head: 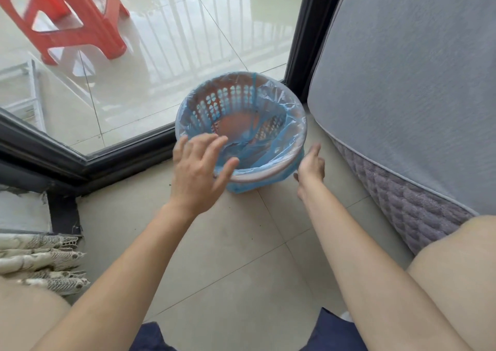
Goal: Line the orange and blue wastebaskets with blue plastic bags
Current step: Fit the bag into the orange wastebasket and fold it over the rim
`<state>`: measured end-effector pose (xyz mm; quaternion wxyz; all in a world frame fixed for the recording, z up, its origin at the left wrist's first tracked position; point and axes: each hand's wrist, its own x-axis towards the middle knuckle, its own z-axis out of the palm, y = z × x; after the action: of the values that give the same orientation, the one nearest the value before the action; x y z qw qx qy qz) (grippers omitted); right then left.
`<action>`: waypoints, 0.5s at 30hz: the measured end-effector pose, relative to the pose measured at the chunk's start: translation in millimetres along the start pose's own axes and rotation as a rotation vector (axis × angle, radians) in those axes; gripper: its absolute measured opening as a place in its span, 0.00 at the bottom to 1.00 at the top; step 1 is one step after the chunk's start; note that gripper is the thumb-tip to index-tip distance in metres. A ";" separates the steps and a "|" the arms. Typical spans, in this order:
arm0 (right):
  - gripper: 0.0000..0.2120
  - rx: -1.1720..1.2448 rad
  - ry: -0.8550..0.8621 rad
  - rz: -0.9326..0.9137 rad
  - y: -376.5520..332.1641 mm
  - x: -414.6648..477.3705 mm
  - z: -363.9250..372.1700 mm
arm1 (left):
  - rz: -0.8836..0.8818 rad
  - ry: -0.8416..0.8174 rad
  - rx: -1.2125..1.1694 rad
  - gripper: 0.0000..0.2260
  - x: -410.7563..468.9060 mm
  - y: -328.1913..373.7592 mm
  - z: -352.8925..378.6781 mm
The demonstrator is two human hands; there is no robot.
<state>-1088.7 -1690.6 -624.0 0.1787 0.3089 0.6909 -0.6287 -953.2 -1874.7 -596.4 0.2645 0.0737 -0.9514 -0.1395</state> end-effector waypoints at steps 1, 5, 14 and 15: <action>0.29 0.036 0.070 -0.096 -6.0 -3.1 -1.7 | -0.108 0.052 -0.027 0.21 9.4 -7.8 -0.7; 0.36 0.004 0.009 -0.370 -21.9 -20.5 5.2 | -0.795 -0.007 -0.458 0.35 50.9 -31.2 -1.8; 0.33 -0.180 -0.009 -0.403 -22.1 -12.9 -16.6 | -1.068 0.027 -1.004 0.29 36.2 19.6 -12.7; 0.33 -0.196 -0.012 -0.418 -22.6 -8.9 -24.8 | -1.074 0.045 -1.020 0.28 26.2 30.2 -11.8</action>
<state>-1093.3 -1668.5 -597.6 0.0780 0.1365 0.7964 -0.5839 -971.2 -1854.3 -564.8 0.1808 0.3997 -0.5956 -0.6729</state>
